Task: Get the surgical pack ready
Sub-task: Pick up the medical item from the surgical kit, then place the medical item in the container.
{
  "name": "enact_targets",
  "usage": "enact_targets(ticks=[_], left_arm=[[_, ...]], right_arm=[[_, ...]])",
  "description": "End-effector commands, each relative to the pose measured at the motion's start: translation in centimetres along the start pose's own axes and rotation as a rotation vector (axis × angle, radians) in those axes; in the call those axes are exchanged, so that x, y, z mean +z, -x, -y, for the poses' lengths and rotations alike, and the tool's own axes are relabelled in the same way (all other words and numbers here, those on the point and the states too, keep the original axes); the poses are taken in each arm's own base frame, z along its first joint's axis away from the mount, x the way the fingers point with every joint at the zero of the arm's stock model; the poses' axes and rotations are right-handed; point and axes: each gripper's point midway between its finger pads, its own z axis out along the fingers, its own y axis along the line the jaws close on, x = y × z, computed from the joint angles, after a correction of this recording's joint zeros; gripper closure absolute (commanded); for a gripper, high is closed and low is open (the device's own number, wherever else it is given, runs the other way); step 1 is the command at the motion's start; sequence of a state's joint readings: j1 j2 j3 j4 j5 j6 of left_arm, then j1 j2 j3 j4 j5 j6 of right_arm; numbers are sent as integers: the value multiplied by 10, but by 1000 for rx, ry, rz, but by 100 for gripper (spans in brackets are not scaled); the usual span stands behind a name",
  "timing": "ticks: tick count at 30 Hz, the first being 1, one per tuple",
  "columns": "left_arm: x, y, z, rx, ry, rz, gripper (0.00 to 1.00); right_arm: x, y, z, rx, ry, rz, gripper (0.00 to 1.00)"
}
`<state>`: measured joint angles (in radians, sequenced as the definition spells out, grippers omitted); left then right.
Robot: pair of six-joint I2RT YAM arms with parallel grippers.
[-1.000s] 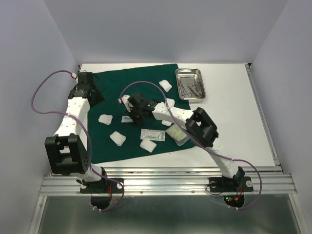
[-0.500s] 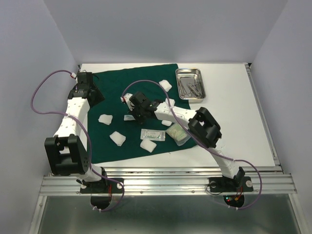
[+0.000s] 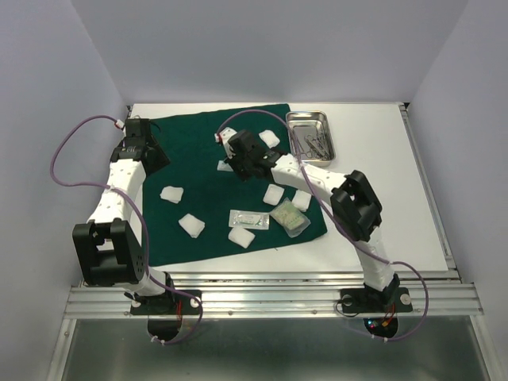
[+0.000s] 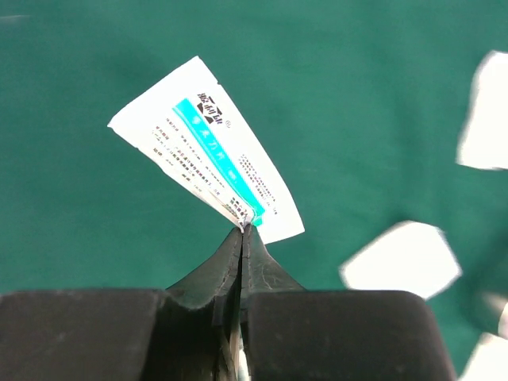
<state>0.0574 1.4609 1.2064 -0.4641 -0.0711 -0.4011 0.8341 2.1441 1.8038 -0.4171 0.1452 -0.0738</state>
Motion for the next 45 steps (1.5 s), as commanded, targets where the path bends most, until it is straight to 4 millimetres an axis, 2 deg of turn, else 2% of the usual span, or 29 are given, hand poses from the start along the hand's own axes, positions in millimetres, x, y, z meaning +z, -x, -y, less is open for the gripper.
enact_targets(ticks=[1,2,5,6,8,9,13,14,16,17,18,20,21,22,25,26,28,33,36,37,40,42,45], left_arm=[[-14,9,-1,6,-15,47,56],[-14,9,-1,6,-15,47,56],[-13,11,-1,4,-13,49,56],[-12,11,-3,2,-10,47,56],[-11,11,-2,-1,-12,46,56],[-11,11,-1,-2,-16,44,56],[-11,13,1,-2,-25,42,56],[-10,14,2,2,-26,43,56],[-9,13,0,2,-17,42,56],[-9,13,-1,1,-16,42,56],[-8,12,-1,0,-14,38,56],[-7,11,-1,-1,-14,35,56],[-7,11,-1,-3,-13,35,56],[-6,11,-2,-3,-11,35,56],[-4,12,-3,-3,0,32,56],[-4,13,-3,-3,2,31,56],[-3,14,-3,-3,6,27,56],[1,12,-4,-5,17,19,56],[4,12,-5,-10,26,14,56],[4,11,-5,-7,25,13,56],[6,12,-6,-9,32,10,56],[6,12,-6,-10,33,9,56],[6,12,-4,-6,27,9,56]], right_arm=[[-22,24,82,5,-232,69,99],[-24,22,108,3,-275,60,99],[-36,23,149,1,-349,67,99],[-38,20,170,24,-360,69,99],[-44,19,192,45,-372,76,99],[-48,17,213,60,-399,78,99],[-51,12,252,47,-458,78,99],[-54,12,268,46,-484,76,99],[-45,2,282,38,-503,48,99],[-47,3,295,32,-524,48,99],[-45,2,298,26,-535,41,100],[-36,-11,316,15,-560,5,99],[-35,-7,319,9,-569,10,99],[-30,-15,325,-1,-576,-10,99],[-27,-13,335,-15,-593,-13,99],[-21,-20,340,-14,-597,-28,99],[-20,-21,348,-18,-611,-32,99],[-2,-39,355,-34,-615,-77,99],[1,-41,364,-39,-637,-76,97],[5,-43,365,-45,-641,-80,94],[7,-42,370,-46,-668,-71,64],[6,-37,372,-39,-676,-57,56],[0,-30,372,-4,-681,-35,50]])
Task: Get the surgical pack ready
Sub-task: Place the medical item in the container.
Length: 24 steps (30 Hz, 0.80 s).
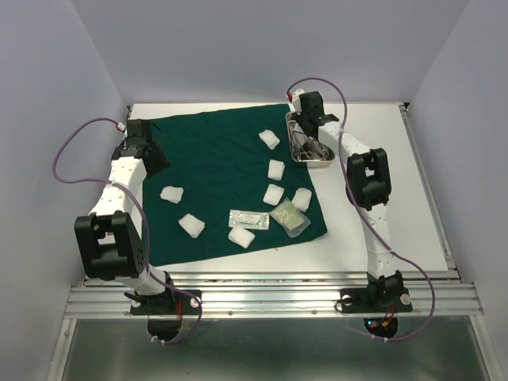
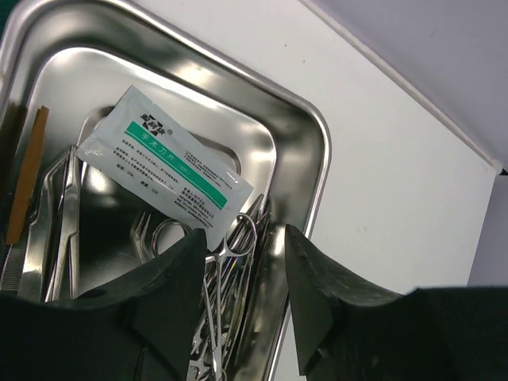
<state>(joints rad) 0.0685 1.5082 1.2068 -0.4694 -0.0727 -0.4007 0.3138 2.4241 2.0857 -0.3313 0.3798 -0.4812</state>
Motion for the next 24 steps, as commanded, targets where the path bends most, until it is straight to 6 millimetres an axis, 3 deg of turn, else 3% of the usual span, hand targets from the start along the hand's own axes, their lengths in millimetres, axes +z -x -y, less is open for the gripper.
enact_targets(ticks=[1,6,7,8,9,10,11,13,14,15,16,17,20,22,24], left_arm=[[-9,20,3,-3,-7,51,56],[-8,17,7,-6,-34,44,56],[-9,16,8,-8,-44,45,56],[-8,15,8,-8,-45,44,56],[-10,15,9,-9,-53,45,56],[-10,14,9,-10,-56,44,56],[-11,13,9,-11,-56,44,56],[-15,14,10,-15,-68,51,56],[-16,15,11,-14,-74,55,56],[-19,15,13,-16,-82,60,56],[-21,17,13,-15,-85,65,56],[-22,17,13,-15,-86,66,56],[-28,18,13,-13,-95,79,56],[-30,16,12,-13,-99,82,56],[-31,12,11,-12,-101,81,56]], right_arm=[[-15,42,32,84,-75,106,50],[-43,53,40,209,-52,124,48],[-59,60,47,236,-41,139,46],[-64,55,35,247,-5,129,44],[-81,62,41,315,2,152,44],[-91,64,32,335,42,162,42],[-94,52,12,376,81,129,40],[-111,49,-7,409,136,123,39],[-132,60,-21,418,178,151,39],[-138,46,-43,420,213,112,38],[-153,49,-49,412,223,125,37],[-170,53,-76,423,260,122,37],[-199,40,-122,356,341,93,36],[-230,30,-166,261,458,89,36],[-253,26,-190,200,548,101,36]])
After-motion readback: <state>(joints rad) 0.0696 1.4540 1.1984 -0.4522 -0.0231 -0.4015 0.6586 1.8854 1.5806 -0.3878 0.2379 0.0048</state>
